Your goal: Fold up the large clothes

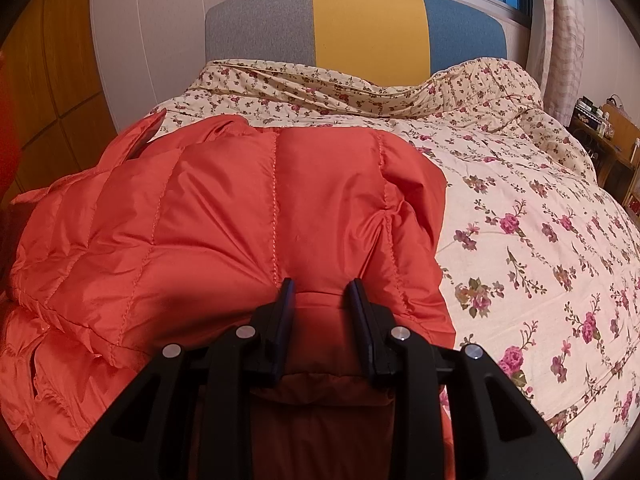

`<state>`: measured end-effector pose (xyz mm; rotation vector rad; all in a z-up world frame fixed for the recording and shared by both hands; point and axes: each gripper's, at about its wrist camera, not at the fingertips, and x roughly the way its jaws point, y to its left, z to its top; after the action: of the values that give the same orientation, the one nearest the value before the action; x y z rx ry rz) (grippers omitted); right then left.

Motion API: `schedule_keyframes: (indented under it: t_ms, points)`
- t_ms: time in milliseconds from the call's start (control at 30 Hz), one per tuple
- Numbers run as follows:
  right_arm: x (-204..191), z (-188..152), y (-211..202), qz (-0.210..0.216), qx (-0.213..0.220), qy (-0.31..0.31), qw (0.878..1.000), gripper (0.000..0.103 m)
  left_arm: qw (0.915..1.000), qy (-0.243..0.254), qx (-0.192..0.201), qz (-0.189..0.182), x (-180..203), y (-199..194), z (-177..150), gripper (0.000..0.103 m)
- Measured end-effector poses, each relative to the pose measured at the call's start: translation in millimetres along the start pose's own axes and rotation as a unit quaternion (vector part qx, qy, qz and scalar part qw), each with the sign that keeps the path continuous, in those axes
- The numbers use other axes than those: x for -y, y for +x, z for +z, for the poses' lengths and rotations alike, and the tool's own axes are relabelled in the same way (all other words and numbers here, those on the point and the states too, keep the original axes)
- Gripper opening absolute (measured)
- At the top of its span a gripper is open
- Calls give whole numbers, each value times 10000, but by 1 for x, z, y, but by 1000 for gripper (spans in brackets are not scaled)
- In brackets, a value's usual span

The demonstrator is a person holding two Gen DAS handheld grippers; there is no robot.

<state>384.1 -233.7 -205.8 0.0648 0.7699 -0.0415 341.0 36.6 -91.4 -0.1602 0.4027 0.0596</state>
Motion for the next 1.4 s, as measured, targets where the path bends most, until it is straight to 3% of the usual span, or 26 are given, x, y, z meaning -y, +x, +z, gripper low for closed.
schedule_keyframes:
  t_ms: [367,567,700,800,967,1067,1167,1267,1400]
  points:
    - [-3,1,2,40,-1,34,10000,28,9949,612,-721,-347,69,33,-24,10]
    - [-2,1,1,48,-4,41,10000,28,9877,1130,-999,-408,90,50,-42,10]
    - [0,0,0,44,-4,40,10000,28,9841,1201,-1230,-450,90,59,-51,11]
    - [0,0,0,46,-3,41,10000,28,9810,1225,-1390,-578,90,64,-52,24]
    - [0,-1,0,47,-6,45,10000,28,9800,1292,-1268,-829,91,47,-49,77]
    - [0,-1,0,55,-4,51,10000,28,9800,1237,-1204,-992,85,31,-45,81]
    - [3,-1,-3,189,41,126,9997,33,9824,1176,-1115,-926,65,16,-38,83]
    - [2,4,-12,311,105,167,9993,40,9879,914,-1086,-631,25,10,-29,83]
    - [-13,25,-47,681,606,172,9957,41,9912,331,-1276,-112,-36,25,-21,83]
